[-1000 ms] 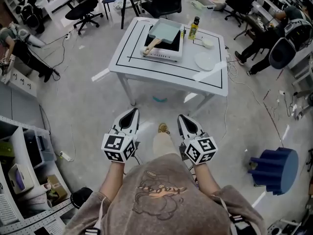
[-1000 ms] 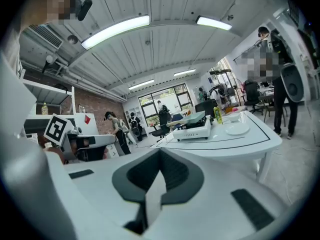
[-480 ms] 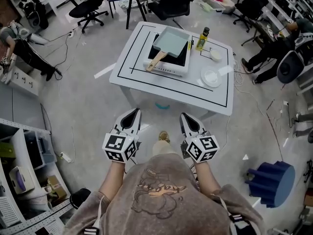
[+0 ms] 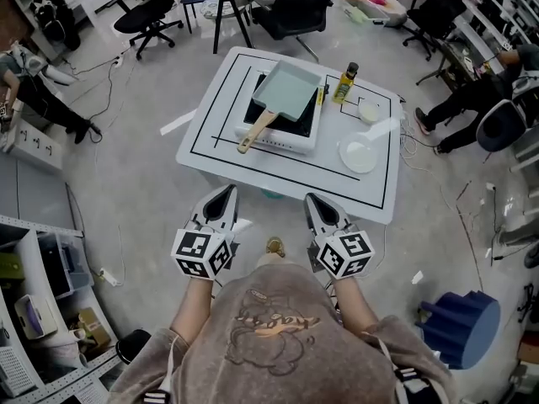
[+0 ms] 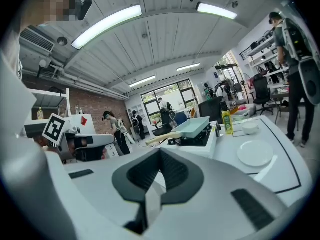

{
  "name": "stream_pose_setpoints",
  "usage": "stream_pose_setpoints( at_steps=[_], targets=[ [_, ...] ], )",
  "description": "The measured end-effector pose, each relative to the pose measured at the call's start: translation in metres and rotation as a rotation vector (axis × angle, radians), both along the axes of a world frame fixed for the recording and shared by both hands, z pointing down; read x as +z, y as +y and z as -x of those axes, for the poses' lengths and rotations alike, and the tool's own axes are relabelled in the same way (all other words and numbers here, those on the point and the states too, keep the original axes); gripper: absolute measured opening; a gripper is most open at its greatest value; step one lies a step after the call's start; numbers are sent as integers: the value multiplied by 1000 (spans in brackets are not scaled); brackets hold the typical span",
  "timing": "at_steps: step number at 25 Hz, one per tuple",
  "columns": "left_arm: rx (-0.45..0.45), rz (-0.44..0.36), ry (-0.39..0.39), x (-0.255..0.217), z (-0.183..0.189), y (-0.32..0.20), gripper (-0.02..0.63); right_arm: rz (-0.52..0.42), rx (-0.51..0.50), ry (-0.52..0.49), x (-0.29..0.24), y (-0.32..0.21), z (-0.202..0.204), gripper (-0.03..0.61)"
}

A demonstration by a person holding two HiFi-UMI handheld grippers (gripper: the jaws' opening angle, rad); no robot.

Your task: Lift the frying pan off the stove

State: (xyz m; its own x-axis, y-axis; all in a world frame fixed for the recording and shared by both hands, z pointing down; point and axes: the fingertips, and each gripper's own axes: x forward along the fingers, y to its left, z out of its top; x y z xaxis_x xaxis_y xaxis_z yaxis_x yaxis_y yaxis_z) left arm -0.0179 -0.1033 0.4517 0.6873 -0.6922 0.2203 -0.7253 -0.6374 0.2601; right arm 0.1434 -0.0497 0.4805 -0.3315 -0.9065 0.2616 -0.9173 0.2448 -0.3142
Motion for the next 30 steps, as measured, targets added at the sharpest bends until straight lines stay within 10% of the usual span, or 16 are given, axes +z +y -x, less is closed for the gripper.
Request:
stream_pose_setpoints(
  at_steps=[30],
  targets=[
    [-72, -32, 42, -29, -12, -91, 6, -22, -70, -8, -13, -96, -20, -1]
  ],
)
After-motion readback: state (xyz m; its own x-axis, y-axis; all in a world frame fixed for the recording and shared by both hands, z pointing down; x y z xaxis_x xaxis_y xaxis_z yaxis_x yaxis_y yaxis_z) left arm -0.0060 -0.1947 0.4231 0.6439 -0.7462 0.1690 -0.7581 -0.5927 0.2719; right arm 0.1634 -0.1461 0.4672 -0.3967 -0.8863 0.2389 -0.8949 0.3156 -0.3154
